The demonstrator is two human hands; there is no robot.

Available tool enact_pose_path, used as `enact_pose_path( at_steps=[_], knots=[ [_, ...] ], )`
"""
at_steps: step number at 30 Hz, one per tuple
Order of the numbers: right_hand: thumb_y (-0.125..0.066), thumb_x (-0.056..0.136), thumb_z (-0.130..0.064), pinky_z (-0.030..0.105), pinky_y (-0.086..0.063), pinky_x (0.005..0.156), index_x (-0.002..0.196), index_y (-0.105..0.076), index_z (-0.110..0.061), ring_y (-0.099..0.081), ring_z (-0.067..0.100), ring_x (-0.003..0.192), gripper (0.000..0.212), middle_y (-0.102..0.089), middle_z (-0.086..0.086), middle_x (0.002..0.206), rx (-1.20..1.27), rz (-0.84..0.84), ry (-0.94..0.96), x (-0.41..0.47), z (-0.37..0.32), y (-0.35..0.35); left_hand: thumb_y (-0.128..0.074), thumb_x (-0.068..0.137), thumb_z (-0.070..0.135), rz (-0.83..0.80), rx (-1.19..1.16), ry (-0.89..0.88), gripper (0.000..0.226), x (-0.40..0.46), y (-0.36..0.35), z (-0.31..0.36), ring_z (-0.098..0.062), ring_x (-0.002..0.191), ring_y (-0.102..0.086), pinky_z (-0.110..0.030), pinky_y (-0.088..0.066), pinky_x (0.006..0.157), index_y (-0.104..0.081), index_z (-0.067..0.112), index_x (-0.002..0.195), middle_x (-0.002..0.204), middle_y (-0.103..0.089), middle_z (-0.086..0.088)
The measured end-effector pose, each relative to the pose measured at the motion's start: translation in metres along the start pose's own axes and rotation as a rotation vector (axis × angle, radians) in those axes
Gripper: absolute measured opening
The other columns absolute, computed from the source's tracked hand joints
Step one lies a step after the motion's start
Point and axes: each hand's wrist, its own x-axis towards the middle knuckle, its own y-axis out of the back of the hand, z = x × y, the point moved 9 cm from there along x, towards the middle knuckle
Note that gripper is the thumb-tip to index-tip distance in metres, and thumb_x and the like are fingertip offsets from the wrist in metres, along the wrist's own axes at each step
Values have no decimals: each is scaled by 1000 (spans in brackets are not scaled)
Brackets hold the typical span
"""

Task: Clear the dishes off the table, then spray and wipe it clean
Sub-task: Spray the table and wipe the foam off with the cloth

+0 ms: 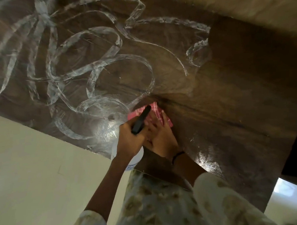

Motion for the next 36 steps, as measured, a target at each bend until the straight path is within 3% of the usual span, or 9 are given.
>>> enact_pose_path(
  at_steps=[3,9,12,18,21,25,28,32,36],
  knots=[
    [-53,83,-52,60,-17,112,126,-54,-26,-28,31,140,50,-48,2,143,-29,47,69,-30,17,7,-65,71,29,-75,50,-11,23,6,-13,5,-21,45,-42,-31,-35,47,-56,14,58,50,-51,-10],
    [-39,86,-61,59,-13,114,147,-15,-42,-10,29,146,68,-19,-3,157,-69,30,-382,-66,100,21,-70,79,14,-223,209,-79,45,22,-59,37,-2,37,-42,-12,-25,43,-43,30,47,39,-39,13],
    [-38,86,-60,60,-13,114,147,-4,-39,-9,29,146,73,-17,-1,157,-70,46,-417,-66,105,25,-68,80,17,-220,230,-112,38,33,-75,53,-7,38,-39,-19,-28,46,-46,28,53,42,-39,12],
    [-37,85,-59,60,-11,114,142,-26,-35,-7,29,146,63,-23,0,156,-75,52,-413,-64,105,23,-65,78,17,-172,289,-81,26,55,-89,65,-19,46,-42,-28,-36,54,-50,19,57,47,-45,3],
    [-36,85,-61,61,-13,113,144,-24,-38,-7,29,146,64,-21,-1,157,-78,54,-380,-63,106,23,-65,79,18,-221,314,-90,17,59,-91,66,-16,45,-43,-27,-37,54,-58,13,65,49,-47,2],
    [-34,85,-64,62,-16,113,147,-16,-40,-9,30,146,69,-16,-1,157,-109,48,-346,-61,131,32,-67,79,27,-239,353,-79,16,63,-86,65,-28,61,-59,-32,-47,61,-65,13,74,61,-60,-6],
    [-32,85,-64,61,-14,114,148,-24,-36,-9,31,146,69,-23,3,157,-116,53,-393,-48,166,48,-64,79,23,-224,373,-50,21,70,-78,61,-24,54,-51,-30,-40,57,-54,20,61,52,-50,0],
    [-32,84,-61,63,-10,114,149,-19,-36,-6,31,146,70,-17,1,159,-68,92,-530,-4,209,77,-62,81,17,-198,312,-34,14,80,-68,58,-21,47,-44,-27,-35,50,-62,4,76,53,-47,-4],
    [-34,90,-55,65,-3,112,149,-19,-35,-4,36,146,65,-13,2,159,-32,151,-560,49,197,90,-61,81,11,-136,238,-28,15,91,-55,60,-18,44,-37,-27,-31,47,-57,0,72,50,-41,-4]
  ],
)
